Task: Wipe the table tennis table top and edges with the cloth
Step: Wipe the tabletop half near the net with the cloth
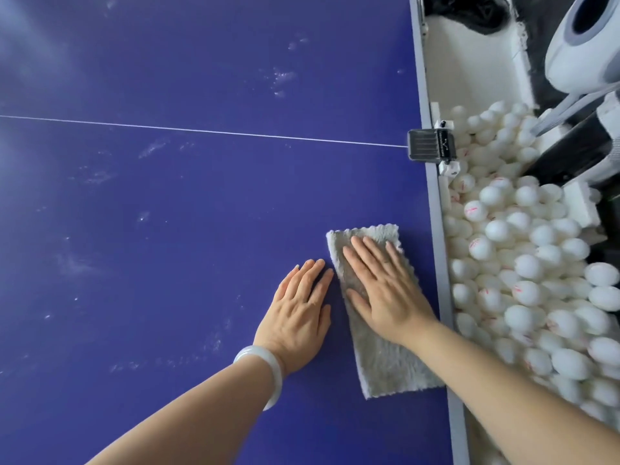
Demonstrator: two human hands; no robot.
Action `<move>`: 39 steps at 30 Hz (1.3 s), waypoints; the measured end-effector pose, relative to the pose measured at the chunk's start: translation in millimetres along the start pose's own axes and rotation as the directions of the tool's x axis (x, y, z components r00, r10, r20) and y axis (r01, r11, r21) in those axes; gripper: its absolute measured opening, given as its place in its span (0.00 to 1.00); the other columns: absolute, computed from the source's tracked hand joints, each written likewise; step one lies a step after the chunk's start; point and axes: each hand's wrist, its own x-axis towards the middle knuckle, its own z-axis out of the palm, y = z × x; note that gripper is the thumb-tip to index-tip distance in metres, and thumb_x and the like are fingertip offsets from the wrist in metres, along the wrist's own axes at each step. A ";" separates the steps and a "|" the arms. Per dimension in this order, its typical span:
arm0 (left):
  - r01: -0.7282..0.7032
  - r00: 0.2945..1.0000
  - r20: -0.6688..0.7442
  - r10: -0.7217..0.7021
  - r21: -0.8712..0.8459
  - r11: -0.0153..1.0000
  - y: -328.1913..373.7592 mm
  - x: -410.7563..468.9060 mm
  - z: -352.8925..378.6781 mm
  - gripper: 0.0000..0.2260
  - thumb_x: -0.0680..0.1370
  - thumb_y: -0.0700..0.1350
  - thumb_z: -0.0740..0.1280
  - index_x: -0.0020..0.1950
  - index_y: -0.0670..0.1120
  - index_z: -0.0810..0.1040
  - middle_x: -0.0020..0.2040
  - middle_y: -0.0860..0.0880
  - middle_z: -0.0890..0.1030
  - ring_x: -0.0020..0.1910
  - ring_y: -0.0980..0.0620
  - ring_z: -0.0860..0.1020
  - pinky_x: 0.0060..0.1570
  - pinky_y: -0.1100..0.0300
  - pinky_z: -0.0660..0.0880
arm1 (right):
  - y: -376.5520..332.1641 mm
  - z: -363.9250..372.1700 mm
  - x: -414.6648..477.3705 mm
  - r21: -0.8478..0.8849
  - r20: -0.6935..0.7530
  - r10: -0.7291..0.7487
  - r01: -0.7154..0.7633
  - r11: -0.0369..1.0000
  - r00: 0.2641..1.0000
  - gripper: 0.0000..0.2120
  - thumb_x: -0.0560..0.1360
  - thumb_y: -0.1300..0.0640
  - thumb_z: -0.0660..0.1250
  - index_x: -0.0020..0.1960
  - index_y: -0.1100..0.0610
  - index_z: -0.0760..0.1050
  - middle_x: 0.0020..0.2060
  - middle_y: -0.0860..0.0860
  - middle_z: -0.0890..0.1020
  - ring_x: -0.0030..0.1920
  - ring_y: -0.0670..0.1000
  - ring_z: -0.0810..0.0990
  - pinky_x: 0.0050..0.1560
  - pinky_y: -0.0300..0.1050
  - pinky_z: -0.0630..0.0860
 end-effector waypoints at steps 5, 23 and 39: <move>0.014 1.000 -0.007 -0.014 0.014 1.000 -0.6 -0.3 -0.3 0.25 0.81 0.49 0.53 0.76 0.43 0.67 0.77 0.45 0.66 0.77 0.46 0.62 0.78 0.52 0.52 | 36.7 -18.1 63.3 -0.047 0.011 0.386 -0.385 0.922 0.922 0.31 0.83 0.43 0.48 0.82 0.55 0.51 0.81 0.54 0.50 0.81 0.53 0.46 0.79 0.58 0.44; -0.035 0.997 -0.073 0.036 0.011 0.999 -4.7 -4.2 5.3 0.24 0.79 0.41 0.62 0.75 0.40 0.68 0.75 0.42 0.67 0.76 0.43 0.64 0.77 0.50 0.53 | -31.4 -6.8 -2.2 -0.029 -0.014 0.620 -0.620 0.784 0.784 0.32 0.82 0.43 0.50 0.81 0.57 0.53 0.81 0.57 0.53 0.80 0.59 0.51 0.78 0.63 0.47; 0.267 0.961 -0.109 -0.254 0.130 0.955 -61.1 -193.9 -25.7 0.26 0.80 0.49 0.55 0.74 0.34 0.67 0.74 0.35 0.66 0.75 0.36 0.63 0.75 0.44 0.56 | -98.4 2.2 -47.7 -0.061 0.046 0.519 -0.516 0.855 0.854 0.32 0.80 0.46 0.38 0.82 0.56 0.47 0.81 0.53 0.48 0.81 0.53 0.44 0.80 0.58 0.44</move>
